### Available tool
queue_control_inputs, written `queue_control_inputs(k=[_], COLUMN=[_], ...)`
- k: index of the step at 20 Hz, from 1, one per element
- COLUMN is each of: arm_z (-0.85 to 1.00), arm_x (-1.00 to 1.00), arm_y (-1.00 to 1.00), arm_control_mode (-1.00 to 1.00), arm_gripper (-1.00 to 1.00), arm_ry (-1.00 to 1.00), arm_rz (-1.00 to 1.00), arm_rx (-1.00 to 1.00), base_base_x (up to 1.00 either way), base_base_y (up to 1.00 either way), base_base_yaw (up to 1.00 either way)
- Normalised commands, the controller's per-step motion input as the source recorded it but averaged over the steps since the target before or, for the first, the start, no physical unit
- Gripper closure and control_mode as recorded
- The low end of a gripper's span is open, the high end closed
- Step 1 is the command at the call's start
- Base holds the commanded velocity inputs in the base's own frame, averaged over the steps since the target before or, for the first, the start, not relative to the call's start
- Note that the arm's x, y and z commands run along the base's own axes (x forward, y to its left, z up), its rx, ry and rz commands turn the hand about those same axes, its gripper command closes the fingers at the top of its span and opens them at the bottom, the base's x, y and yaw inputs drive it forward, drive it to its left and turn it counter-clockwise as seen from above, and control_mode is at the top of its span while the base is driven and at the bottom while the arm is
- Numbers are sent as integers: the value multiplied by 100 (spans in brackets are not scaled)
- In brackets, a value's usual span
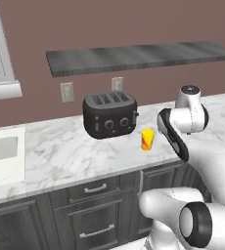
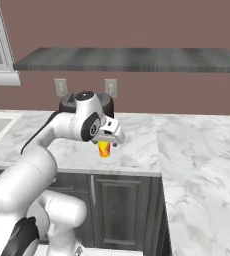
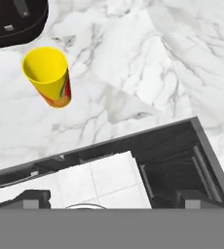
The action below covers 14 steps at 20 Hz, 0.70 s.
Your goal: Place the pitcher and cup on the dining counter for serving.
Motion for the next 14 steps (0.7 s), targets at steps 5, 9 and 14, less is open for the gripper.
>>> queue_control_inputs(k=[5,9,14], arm_z=[1,0,-21], arm_x=[47,14,15], arm_y=[2,0,0], arm_control_mode=[-100,-100,-100], arm_gripper=[-100,-100,-100], arm_ry=[21,3,-2], arm_rz=[4,9,2], arm_rx=[0,0,0], base_base_x=[0,0,0], base_base_y=[0,0,0], base_base_yaw=[0,0,0])
